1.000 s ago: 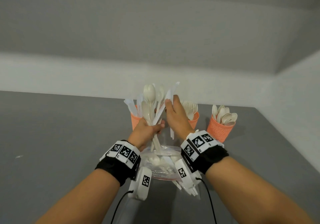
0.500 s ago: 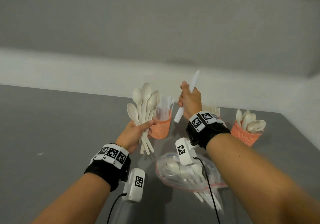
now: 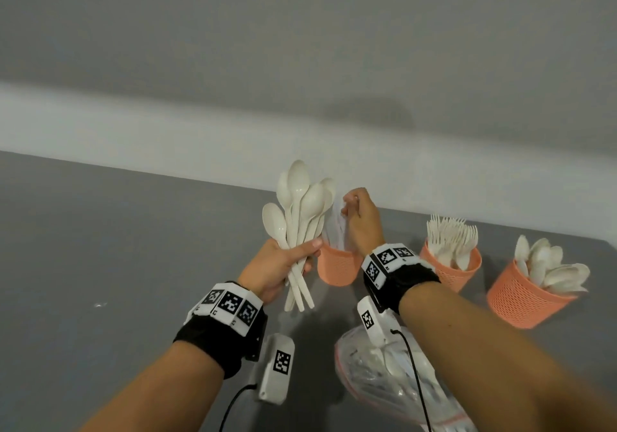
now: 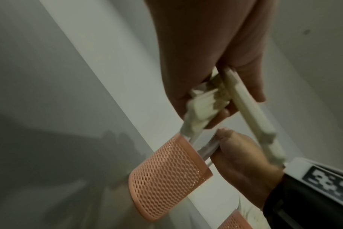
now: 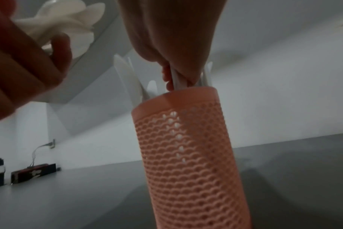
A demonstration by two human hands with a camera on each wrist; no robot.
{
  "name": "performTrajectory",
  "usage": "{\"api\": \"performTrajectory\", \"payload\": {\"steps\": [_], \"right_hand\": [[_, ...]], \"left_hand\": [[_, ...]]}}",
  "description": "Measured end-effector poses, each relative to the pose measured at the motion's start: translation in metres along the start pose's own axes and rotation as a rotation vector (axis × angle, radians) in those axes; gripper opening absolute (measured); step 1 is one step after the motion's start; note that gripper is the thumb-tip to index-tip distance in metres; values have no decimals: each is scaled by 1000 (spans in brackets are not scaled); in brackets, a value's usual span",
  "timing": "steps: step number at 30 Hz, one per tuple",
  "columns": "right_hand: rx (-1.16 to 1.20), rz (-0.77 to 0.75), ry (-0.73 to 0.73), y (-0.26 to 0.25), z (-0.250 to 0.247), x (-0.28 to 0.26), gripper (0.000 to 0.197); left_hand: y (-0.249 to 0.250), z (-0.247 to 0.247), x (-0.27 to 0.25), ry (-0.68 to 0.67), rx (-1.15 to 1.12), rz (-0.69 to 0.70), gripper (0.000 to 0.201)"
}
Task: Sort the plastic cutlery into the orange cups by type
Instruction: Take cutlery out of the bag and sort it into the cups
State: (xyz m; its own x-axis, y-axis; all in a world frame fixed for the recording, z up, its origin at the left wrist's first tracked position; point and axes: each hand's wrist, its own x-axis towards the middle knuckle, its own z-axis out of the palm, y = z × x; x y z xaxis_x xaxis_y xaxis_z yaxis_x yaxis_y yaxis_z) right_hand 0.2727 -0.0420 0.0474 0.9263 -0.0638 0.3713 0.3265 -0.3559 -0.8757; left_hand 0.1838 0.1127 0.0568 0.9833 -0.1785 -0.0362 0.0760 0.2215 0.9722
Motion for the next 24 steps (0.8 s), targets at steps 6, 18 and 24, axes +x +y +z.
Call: {"api": "performTrajectory", "payload": {"steps": [6,18,24], "right_hand": [[-299,-96,-223,-12,-5,2,21],[48,211,-529,-73,-35,-36,23],[-134,179,-467,-73,-40,-52,19]], "left_hand": [[0,12,6,15,-78,-40,36],[6,32,-1,-273,-264,-159,24],[6,46,-8,-232,-111,-154,20]]}}
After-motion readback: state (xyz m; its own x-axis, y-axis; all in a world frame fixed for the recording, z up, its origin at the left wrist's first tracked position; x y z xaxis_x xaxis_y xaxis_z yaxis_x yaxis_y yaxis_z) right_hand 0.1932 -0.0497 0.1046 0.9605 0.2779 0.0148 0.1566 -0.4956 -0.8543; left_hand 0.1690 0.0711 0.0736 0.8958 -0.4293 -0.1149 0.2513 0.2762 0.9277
